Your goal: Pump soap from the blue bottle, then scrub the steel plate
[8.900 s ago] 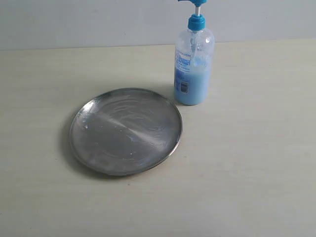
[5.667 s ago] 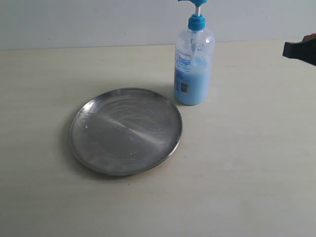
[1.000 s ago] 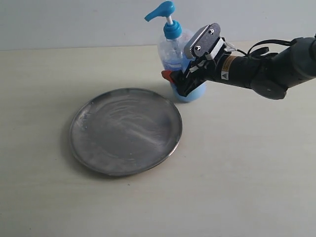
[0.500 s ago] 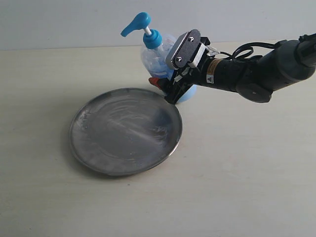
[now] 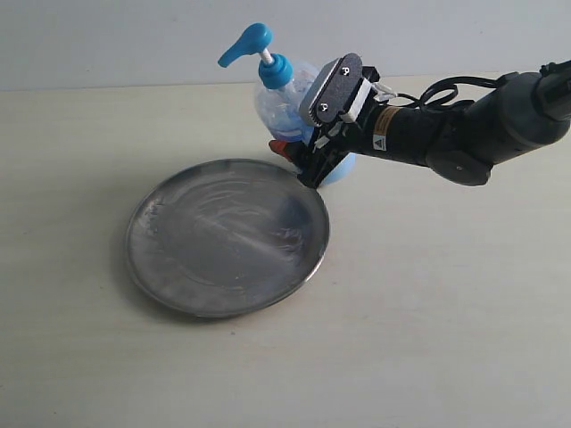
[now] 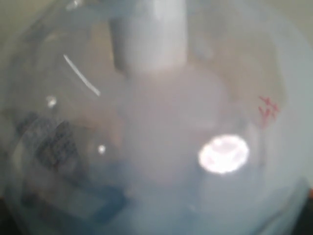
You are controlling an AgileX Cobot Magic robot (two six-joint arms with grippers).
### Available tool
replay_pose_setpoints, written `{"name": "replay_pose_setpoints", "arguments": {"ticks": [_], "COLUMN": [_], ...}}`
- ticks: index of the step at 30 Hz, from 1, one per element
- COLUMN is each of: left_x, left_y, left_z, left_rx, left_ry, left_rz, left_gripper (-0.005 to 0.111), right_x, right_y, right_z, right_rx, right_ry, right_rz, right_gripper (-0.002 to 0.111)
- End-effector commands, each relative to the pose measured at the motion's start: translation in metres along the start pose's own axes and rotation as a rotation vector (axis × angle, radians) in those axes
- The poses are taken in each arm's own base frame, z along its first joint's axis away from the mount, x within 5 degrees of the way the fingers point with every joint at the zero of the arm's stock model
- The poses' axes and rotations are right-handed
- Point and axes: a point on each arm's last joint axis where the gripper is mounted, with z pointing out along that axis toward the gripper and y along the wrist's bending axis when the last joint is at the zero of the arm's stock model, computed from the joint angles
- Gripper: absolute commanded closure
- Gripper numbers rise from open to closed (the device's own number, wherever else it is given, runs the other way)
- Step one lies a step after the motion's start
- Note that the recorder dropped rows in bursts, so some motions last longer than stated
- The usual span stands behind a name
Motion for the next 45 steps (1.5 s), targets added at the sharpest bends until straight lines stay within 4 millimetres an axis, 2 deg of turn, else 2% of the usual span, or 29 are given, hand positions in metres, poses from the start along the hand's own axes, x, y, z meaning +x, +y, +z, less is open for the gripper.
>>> {"name": "replay_pose_setpoints", "arguments": {"ticks": [1, 30, 37, 45], "left_x": [0.0, 0.001, -0.026, -0.075], "left_y": [0.0, 0.0, -0.003, -0.007], "left_z": [0.0, 0.0, -0.001, 0.003], "left_rx": [0.005, 0.002, 0.0, -0.01], "left_ry": [-0.011, -0.003, 0.019, 0.024], "left_rz": [-0.008, -0.003, -0.002, 0.022], "left_gripper": [0.106, 0.106, 0.106, 0.106], "right_x": [-0.005, -0.005, -0.005, -0.005], "right_y": [-0.003, -0.004, -0.004, -0.004], "right_z": [0.0, 0.0, 0.0, 0.0], "right_rx": [0.009, 0.019, 0.019, 0.022], "right_ry": [-0.019, -0.019, -0.019, -0.019], "right_rz": [-0.019, -0.013, -0.013, -0.01], "right_gripper": [0.108, 0.108, 0.108, 0.108]}}
